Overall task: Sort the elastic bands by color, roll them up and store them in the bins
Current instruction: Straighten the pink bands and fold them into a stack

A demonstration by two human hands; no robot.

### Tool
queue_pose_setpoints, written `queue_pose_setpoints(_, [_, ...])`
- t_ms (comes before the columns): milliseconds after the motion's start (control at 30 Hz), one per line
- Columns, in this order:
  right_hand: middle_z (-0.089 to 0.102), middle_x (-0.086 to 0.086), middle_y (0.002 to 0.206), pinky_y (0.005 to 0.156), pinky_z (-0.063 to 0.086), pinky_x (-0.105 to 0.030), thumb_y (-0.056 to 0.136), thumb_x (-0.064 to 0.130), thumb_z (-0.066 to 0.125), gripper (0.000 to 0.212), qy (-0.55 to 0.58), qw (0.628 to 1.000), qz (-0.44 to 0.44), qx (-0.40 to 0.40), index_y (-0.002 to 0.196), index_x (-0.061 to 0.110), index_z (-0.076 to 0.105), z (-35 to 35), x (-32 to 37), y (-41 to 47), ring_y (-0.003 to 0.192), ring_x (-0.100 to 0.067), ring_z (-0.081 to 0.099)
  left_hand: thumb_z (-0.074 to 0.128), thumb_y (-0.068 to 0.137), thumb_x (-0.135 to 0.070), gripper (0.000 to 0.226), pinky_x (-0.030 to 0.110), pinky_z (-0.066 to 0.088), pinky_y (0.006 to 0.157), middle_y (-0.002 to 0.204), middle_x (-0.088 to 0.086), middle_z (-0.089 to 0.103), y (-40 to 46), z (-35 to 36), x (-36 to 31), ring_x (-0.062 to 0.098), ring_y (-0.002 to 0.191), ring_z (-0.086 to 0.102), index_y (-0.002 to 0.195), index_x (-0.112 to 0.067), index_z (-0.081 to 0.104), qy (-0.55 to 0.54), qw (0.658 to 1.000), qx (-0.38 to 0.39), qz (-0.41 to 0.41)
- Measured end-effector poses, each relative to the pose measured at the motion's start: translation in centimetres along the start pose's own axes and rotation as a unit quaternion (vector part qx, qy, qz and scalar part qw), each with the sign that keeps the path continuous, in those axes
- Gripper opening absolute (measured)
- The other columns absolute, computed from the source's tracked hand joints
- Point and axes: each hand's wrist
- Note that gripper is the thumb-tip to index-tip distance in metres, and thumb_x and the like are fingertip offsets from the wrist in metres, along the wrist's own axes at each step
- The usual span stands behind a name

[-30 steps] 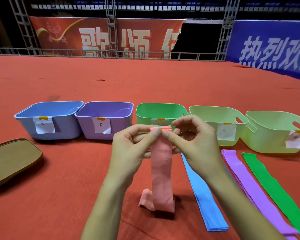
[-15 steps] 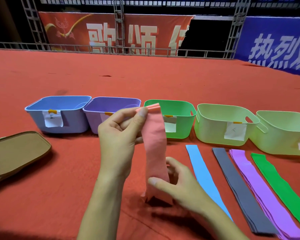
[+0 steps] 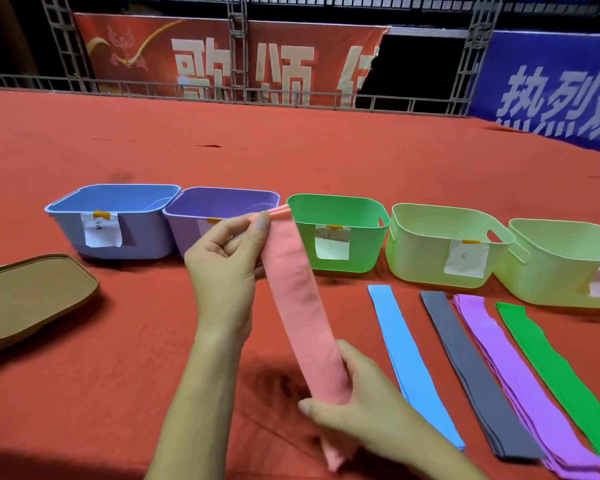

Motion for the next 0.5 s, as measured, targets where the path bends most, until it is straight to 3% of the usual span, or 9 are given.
queue_pose_setpoints(167, [0.071, 0.025, 0.103, 0.086, 0.058, -0.036, 0.075, 0.054, 0.078, 0.051, -0.040, 0.998, 0.040, -0.012, 0.117, 0.048, 0.049, -0.3, -1.6, -0.8, 0.091, -0.002, 0.069, 0.077, 0.098, -0.016, 0.008, 0.030, 0.060, 0.060, 0.068, -0.002, 0.074, 0.2, 0.2, 1.9, 0.011, 0.069, 0.069, 0.100, -0.008, 0.078, 0.020, 1.000, -0.002, -0.016])
queue_pose_setpoints(300, [0.071, 0.024, 0.103, 0.088, 0.058, -0.039, 0.076, 0.059, 0.072, 0.055, -0.051, 0.997, 0.049, -0.042, 0.122, 0.053, 0.044, -0.1, -2.4, -1.1, 0.094, -0.003, 0.069, 0.077, 0.098, -0.017, 0.008, 0.030, 0.060, 0.059, 0.076, 0.004, 0.078, 0.5, 0.2, 3.5, 0.013, 0.072, 0.071, 0.100, -0.010, 0.079, 0.033, 0.999, -0.014, -0.029])
queue_pose_setpoints(400, [0.064, 0.031, 0.120, 0.094, 0.053, -0.030, 0.072, 0.069, 0.077, 0.078, -0.054, 0.996, 0.053, -0.039, 0.136, 0.060, 0.033, 0.1, -2.6, -1.6, 0.110, 0.001, 0.062, 0.078, 0.098, -0.018, 0.011, 0.030, 0.060, 0.059, 0.078, 0.005, 0.077, 1.1, -0.1, 4.7, 0.013, 0.073, 0.069, 0.102, -0.008, 0.079, 0.047, 0.998, -0.026, -0.035])
queue_pose_setpoints(500, [0.063, 0.023, 0.125, 0.095, 0.051, -0.028, 0.062, 0.079, 0.078, 0.095, -0.057, 0.996, 0.066, -0.030, 0.141, 0.060, 0.028, 0.4, -2.4, -2.1, 0.113, -0.005, 0.060, 0.077, 0.098, -0.019, 0.013, 0.027, 0.060, 0.059, 0.075, -0.001, 0.075, 1.6, -0.5, 6.2, 0.009, 0.070, 0.066, 0.104, -0.008, 0.079, 0.074, 0.996, -0.031, -0.045])
Point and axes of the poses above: each hand's wrist, its own y-axis towards the middle knuckle, its own z-axis out of the palm, x = y × z
